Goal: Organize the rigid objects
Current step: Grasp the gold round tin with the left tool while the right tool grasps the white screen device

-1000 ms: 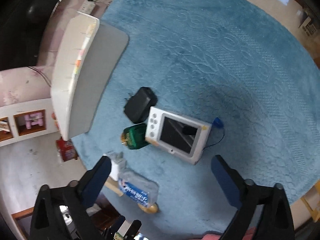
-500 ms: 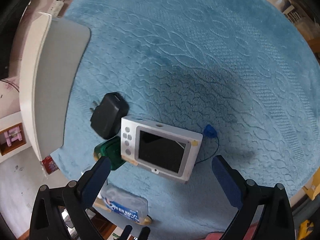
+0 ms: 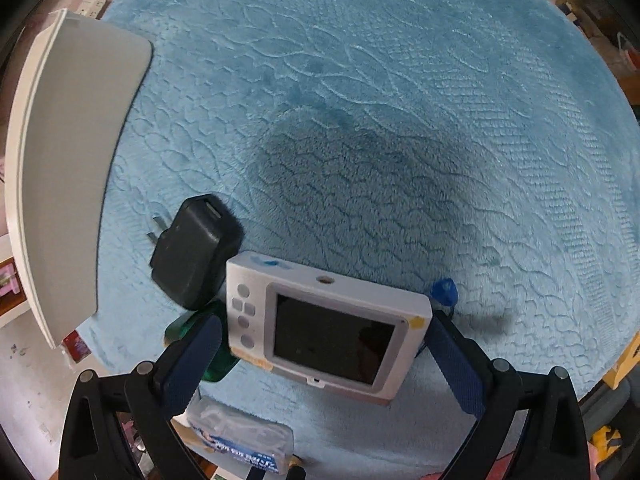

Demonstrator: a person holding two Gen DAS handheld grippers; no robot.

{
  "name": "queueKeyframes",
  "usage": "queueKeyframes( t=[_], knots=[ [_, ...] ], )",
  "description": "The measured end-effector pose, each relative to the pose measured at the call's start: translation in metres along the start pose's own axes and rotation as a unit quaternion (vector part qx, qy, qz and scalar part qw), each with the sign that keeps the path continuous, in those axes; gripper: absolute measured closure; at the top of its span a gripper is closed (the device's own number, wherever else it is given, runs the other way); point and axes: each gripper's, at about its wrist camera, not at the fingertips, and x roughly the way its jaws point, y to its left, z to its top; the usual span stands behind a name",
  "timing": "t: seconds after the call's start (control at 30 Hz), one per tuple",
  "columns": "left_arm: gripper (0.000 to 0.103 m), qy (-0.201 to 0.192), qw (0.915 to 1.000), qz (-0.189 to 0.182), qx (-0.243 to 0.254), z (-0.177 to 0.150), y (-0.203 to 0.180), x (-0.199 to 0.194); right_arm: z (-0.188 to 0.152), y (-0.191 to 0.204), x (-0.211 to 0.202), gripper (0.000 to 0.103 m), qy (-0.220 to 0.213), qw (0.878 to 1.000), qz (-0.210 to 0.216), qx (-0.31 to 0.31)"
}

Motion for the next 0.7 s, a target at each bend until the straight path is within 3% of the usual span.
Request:
queueKeyframes(
  t=[0.27,0.5,0.7],
  knots=[
    [0.018,0.012,0.9999,-0.001,-0.006,0.013,0.001,0.015,-0.002,0.018,0.011,0.0,-0.007,0.999,-0.046,-0.004],
    [0.017,0.015,0.9998,0.008,-0.013,0.023,-0.011,0.024,-0.018,0.056,0.036,0.0,-0.023,0.994,-0.102,-0.008],
    [0.021,0.013,0.9991,0.021,-0.035,0.035,-0.019,0.027,-0.027,0.072,0.047,0.0,-0.032,0.994,-0.102,-0.01]
  ],
)
